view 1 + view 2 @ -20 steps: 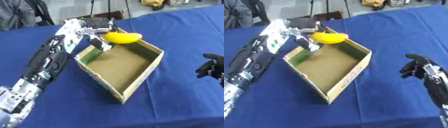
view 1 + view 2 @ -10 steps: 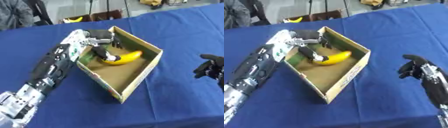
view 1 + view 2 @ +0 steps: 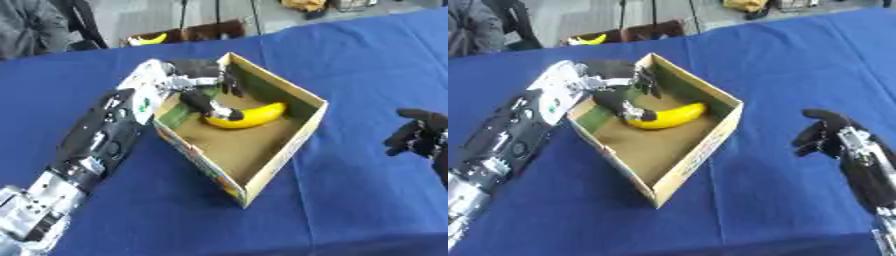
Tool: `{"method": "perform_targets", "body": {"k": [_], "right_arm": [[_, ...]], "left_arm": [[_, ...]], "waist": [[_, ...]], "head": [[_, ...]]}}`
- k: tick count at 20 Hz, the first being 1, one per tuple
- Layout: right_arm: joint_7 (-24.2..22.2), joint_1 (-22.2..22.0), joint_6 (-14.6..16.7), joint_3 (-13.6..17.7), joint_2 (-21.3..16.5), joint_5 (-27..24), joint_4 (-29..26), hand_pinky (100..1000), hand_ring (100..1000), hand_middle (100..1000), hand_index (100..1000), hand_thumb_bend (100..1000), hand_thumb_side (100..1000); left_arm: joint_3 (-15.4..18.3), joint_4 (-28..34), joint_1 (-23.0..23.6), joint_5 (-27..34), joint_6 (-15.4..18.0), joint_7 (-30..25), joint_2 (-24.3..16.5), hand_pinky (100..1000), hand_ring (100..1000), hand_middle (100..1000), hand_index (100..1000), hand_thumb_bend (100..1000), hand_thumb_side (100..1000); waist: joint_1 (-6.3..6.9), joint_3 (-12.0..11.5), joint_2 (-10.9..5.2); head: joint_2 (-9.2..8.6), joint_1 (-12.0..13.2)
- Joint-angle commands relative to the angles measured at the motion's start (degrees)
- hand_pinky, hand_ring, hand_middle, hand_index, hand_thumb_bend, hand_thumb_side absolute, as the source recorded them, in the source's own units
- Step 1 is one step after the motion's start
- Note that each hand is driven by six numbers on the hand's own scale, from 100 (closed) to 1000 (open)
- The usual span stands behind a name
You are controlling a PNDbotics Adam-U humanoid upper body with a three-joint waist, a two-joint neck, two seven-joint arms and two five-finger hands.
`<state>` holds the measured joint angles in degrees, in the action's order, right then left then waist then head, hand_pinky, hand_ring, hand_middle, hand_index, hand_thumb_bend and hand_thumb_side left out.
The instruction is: Pick up objects on the table and place them in the box.
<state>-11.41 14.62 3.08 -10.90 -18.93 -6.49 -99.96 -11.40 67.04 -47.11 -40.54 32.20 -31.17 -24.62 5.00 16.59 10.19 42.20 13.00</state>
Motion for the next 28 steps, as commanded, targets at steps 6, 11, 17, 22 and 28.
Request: {"method": "perform_targets", "body": {"k": [6,11,17,22,28], "right_arm": [[1.17,-0.62,0.27,1.68,-0.37,0.02,-0.48,561,615,531,837,100,910],[1.94,-1.26,0.35,2.46,-0.23,0.03,-0.48,561,615,531,837,100,906],[2.57,-1.57,0.42,3.03,-0.23,0.0,-0.54,561,616,531,837,100,904],[2.62,-1.77,0.4,3.1,-0.06,-0.04,-0.48,561,616,531,838,100,905],[2.92,-1.98,0.36,3.26,-0.07,0.0,-0.45,561,616,531,839,100,907]], "left_arm": [[9.3,24.27,10.28,13.02,-0.6,-0.33,-12.33,671,655,679,803,371,765],[16.0,32.63,22.92,15.1,-6.46,1.27,-13.13,665,646,676,806,298,747],[23.81,34.74,34.01,11.63,-12.06,2.94,-9.52,652,632,669,804,188,684],[26.01,35.42,37.96,10.01,-13.8,3.93,-6.74,645,625,666,805,119,671],[26.88,35.62,39.62,10.1,-15.25,3.75,-4.52,636,618,660,800,100,512]], "waist": [[-0.96,-3.01,-1.64],[-1.68,-5.24,-1.87],[-2.11,-6.78,-1.82],[-2.17,-7.65,-2.01],[-2.3,-7.85,-2.11]], "head": [[-0.18,-2.51],[-0.22,-4.07],[-0.36,-4.96],[0.03,-4.99],[0.02,-5.05]]}}
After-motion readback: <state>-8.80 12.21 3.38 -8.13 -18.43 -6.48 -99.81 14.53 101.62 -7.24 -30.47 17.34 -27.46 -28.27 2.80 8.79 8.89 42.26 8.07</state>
